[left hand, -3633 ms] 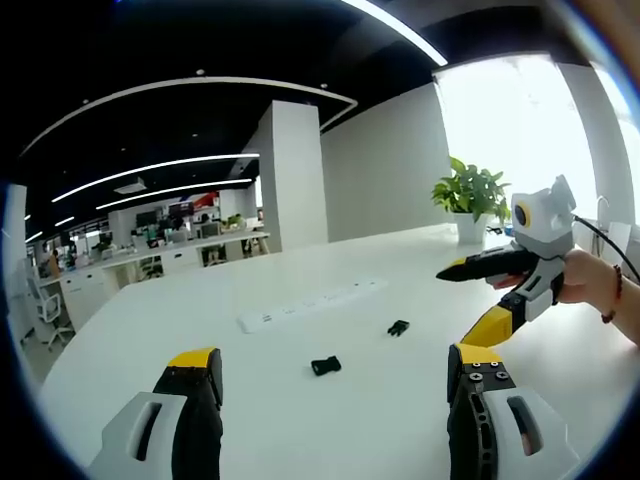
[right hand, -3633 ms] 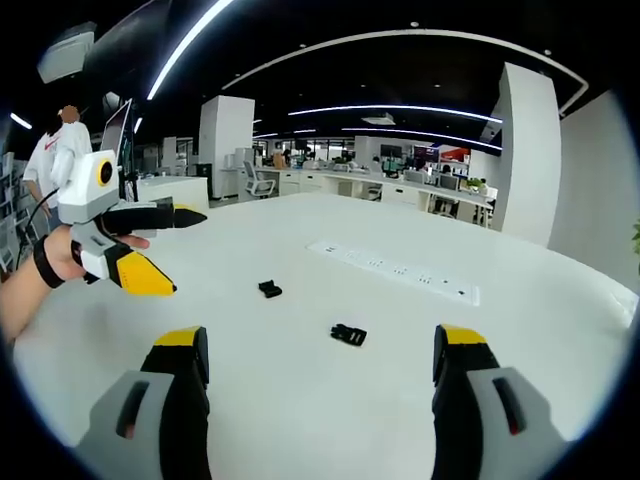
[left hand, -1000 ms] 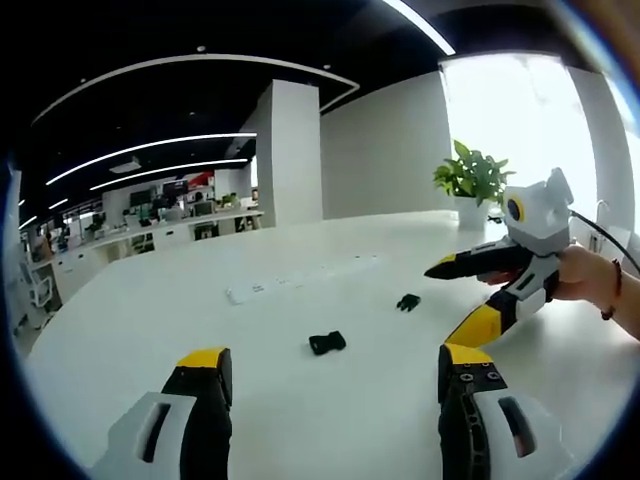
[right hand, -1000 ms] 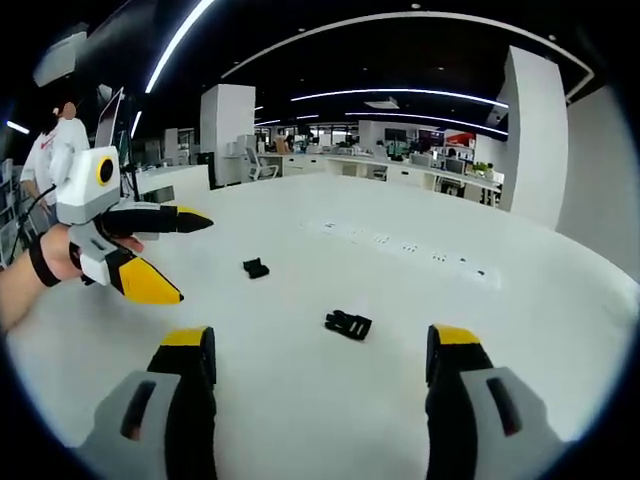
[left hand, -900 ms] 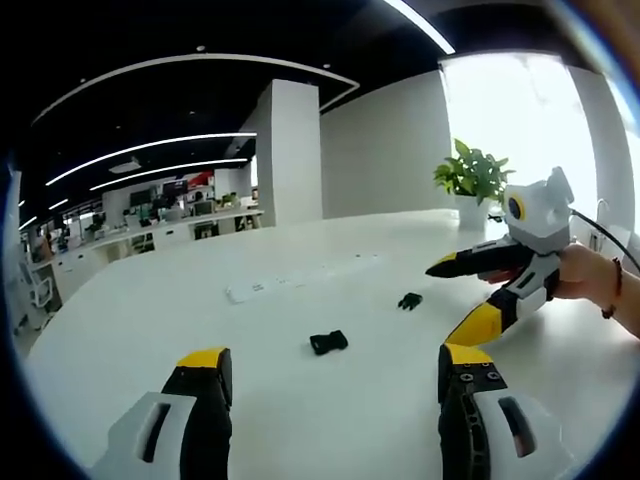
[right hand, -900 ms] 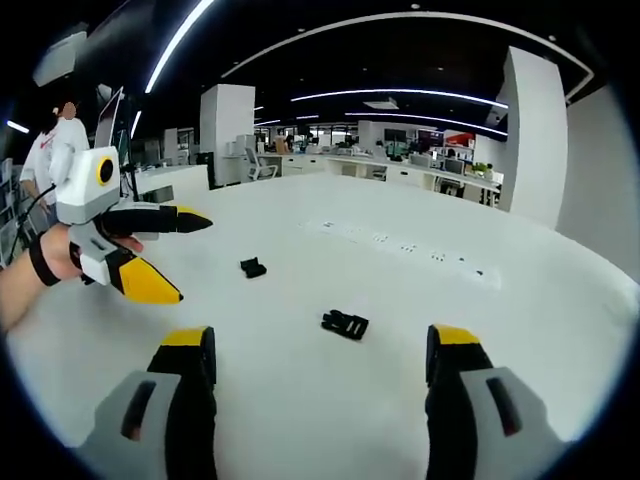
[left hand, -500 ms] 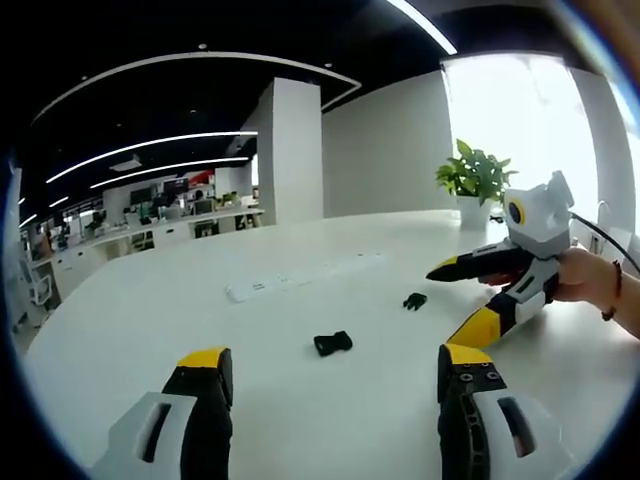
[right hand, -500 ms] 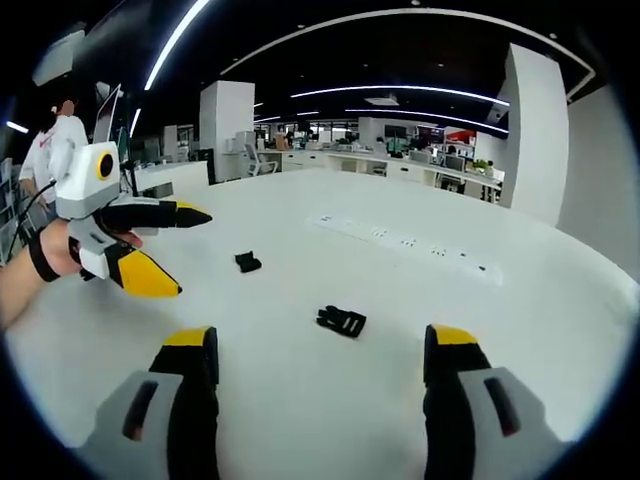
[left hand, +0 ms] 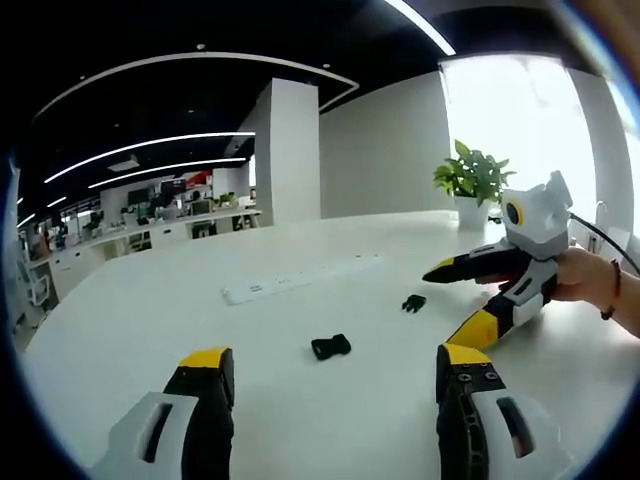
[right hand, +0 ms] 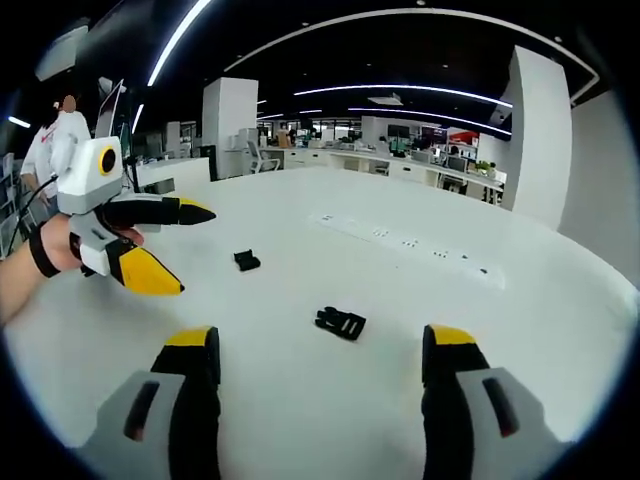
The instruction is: Snap the two parts of the plastic buckle together until the buckle closes and remains connected.
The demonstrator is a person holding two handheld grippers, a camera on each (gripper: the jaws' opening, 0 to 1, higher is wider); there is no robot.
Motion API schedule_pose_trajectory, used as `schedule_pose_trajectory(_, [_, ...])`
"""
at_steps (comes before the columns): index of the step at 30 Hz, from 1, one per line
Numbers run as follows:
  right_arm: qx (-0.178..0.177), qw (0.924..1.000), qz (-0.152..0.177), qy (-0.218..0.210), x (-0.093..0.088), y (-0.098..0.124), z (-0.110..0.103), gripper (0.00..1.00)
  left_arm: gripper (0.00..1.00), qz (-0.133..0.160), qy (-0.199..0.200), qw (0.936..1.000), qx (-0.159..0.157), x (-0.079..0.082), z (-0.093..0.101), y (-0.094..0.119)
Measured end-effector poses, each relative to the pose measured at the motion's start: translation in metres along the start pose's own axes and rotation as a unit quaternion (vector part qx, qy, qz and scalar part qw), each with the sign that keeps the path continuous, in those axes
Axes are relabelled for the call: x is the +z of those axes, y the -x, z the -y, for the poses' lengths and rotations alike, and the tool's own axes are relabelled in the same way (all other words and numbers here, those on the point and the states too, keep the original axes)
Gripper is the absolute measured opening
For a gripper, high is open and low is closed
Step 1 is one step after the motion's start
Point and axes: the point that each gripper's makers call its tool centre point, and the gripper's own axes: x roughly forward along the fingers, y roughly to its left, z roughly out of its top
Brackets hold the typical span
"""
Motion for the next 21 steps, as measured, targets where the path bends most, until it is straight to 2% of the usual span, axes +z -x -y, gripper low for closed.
schedule_pose_trajectory(16, [0.007,1.0000,0.002,-0.005,-0.0010,-0.0033,-0.0025,0.83,0.83,-0.005,0.002,1.0000,-0.004,-0.0028,0.0014,-0.0054])
schedule_pose_trajectory(21, [0.009,0.9999,0.002,-0.005,-0.0003,-0.0051,-0.0036,0.83,0.83,-0.017,0.009,0.9998,-0.005,-0.0054,0.0015,-0.0086])
